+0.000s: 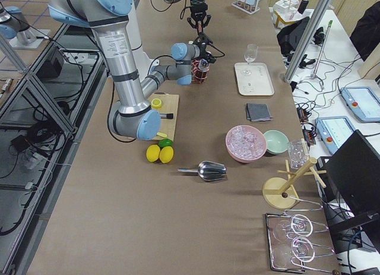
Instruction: Take tea from basket to plate
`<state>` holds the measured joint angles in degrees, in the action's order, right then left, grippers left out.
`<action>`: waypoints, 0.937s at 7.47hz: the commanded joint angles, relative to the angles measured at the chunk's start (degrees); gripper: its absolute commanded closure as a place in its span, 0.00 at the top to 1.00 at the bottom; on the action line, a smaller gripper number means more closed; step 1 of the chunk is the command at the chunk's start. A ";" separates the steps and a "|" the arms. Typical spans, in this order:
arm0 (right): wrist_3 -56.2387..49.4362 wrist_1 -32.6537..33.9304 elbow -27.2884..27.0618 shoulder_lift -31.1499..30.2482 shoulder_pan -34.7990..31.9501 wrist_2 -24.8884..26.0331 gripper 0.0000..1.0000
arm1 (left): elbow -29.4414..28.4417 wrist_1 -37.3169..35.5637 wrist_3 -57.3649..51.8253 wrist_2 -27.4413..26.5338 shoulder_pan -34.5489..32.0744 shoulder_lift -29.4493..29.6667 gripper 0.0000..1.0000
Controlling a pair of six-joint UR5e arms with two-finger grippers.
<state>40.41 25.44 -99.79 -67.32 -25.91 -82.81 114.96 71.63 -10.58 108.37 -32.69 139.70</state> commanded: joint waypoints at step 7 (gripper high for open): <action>0.20 -0.04 0.04 -0.44 0.33 0.98 0.37 | 0.09 -0.26 0.04 -0.09 0.00 -0.04 0.00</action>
<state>40.62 25.48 -99.76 -67.69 -25.58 -81.84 114.97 71.47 -10.55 108.29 -32.70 139.66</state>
